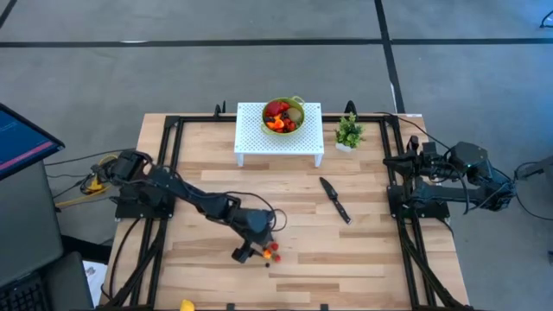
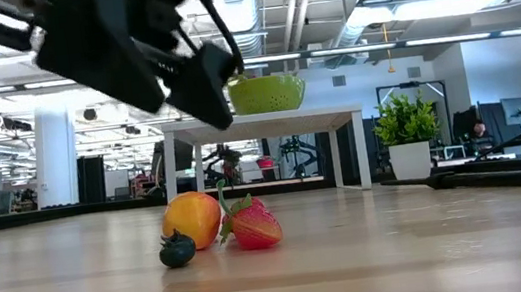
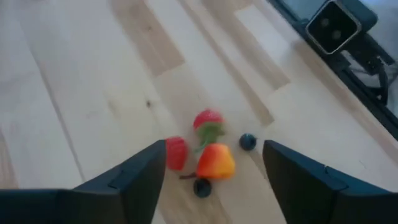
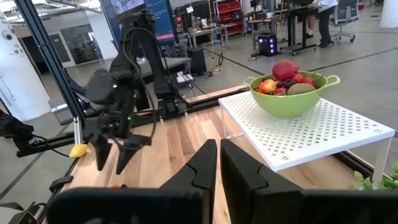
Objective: Pick & Place Fruit
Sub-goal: Put the yellow peach into the green strainer bowl
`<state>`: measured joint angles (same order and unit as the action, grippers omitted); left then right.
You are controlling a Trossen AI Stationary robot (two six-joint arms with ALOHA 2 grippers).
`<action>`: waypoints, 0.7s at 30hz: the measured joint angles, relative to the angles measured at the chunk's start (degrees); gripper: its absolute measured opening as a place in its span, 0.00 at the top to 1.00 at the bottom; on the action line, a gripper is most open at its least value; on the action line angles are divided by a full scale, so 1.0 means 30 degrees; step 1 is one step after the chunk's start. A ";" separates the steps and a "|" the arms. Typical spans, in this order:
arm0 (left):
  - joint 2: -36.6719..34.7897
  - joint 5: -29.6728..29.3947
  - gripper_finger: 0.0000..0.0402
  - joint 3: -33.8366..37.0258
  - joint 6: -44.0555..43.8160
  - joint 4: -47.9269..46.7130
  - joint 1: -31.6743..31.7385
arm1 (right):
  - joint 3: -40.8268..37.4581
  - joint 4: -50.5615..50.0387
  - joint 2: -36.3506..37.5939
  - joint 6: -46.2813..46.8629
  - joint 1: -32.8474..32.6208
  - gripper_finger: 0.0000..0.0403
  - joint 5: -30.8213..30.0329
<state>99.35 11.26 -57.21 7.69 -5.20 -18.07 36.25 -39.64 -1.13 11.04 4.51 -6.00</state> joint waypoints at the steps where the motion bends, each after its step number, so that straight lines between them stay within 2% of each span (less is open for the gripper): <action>1: -0.0036 -0.0219 0.33 -0.0007 0.0210 0.0092 -0.0249 | 0.0000 0.0007 0.0000 -0.0003 0.0005 0.96 -0.0002; 8: 0.0984 -0.4150 0.23 0.0102 0.0790 -0.0021 -0.1654 | 0.0000 0.0007 0.0007 0.0004 0.0005 0.96 0.0000; 21: 0.2068 -0.4615 0.28 0.0073 0.0609 0.1057 -0.2337 | 0.0002 0.0004 0.0004 -0.0001 0.0003 0.96 0.0000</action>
<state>105.56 -2.59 -56.99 9.52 -2.03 -25.08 36.26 -39.63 -1.11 11.03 4.52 -6.00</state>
